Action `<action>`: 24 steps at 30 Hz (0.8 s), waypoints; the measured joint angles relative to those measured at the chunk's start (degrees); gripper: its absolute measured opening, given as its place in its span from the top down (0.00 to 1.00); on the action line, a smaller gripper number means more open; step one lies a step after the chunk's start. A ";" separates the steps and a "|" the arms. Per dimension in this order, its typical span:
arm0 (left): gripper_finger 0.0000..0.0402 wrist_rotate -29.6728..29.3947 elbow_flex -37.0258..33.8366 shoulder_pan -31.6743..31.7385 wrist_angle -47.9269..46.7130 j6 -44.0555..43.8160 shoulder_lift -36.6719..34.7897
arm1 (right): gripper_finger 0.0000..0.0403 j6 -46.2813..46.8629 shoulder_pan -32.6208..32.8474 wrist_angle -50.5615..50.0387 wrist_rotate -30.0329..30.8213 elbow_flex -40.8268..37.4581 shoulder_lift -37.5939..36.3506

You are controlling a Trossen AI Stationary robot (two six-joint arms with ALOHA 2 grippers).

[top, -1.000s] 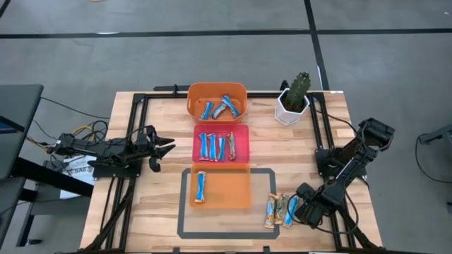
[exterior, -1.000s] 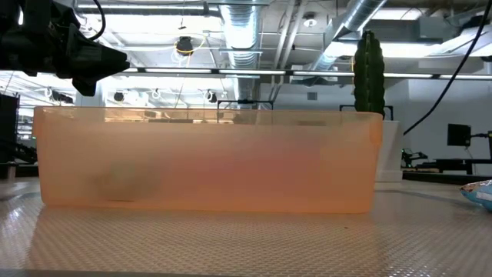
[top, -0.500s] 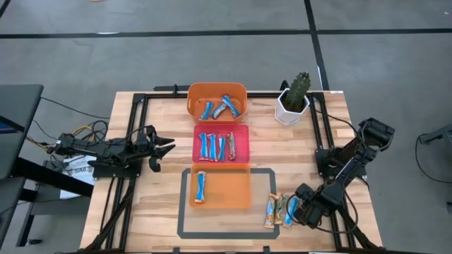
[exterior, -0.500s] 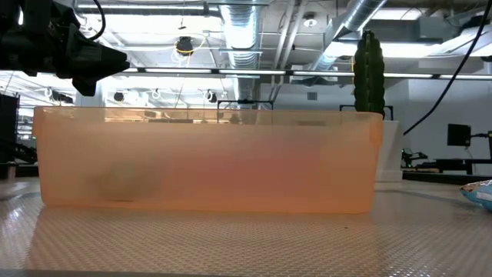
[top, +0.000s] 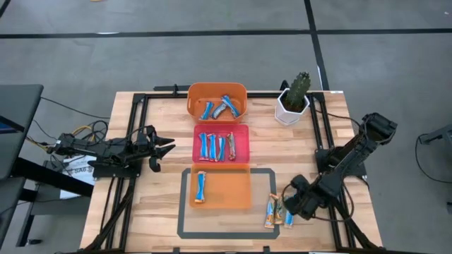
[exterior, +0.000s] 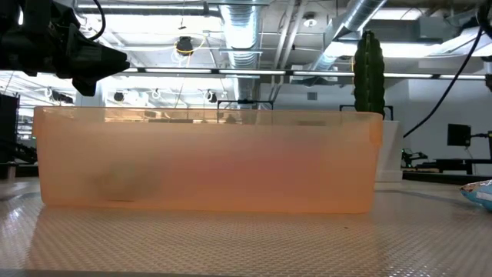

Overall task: Pick and place Granola Bars by type
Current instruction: Put the yellow granola bar into the bottom orange bin

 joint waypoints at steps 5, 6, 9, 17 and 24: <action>0.74 0.00 0.00 0.01 0.01 -0.02 0.00 | 0.90 0.13 -4.78 1.38 5.53 0.03 -5.93; 0.74 0.00 -0.01 0.01 0.01 -0.02 0.02 | 0.90 -0.09 -5.76 2.07 6.66 0.04 -7.09; 0.74 0.00 0.00 0.01 0.00 0.00 0.00 | 0.90 -1.56 -8.95 4.27 9.48 0.13 -10.90; 0.74 -0.02 0.01 -0.01 -0.01 -0.02 0.00 | 0.89 -12.27 -18.92 16.16 14.46 0.21 -18.23; 0.74 0.00 -0.01 0.01 0.01 -0.02 0.00 | 0.89 -22.90 -26.96 30.81 14.83 0.26 -20.53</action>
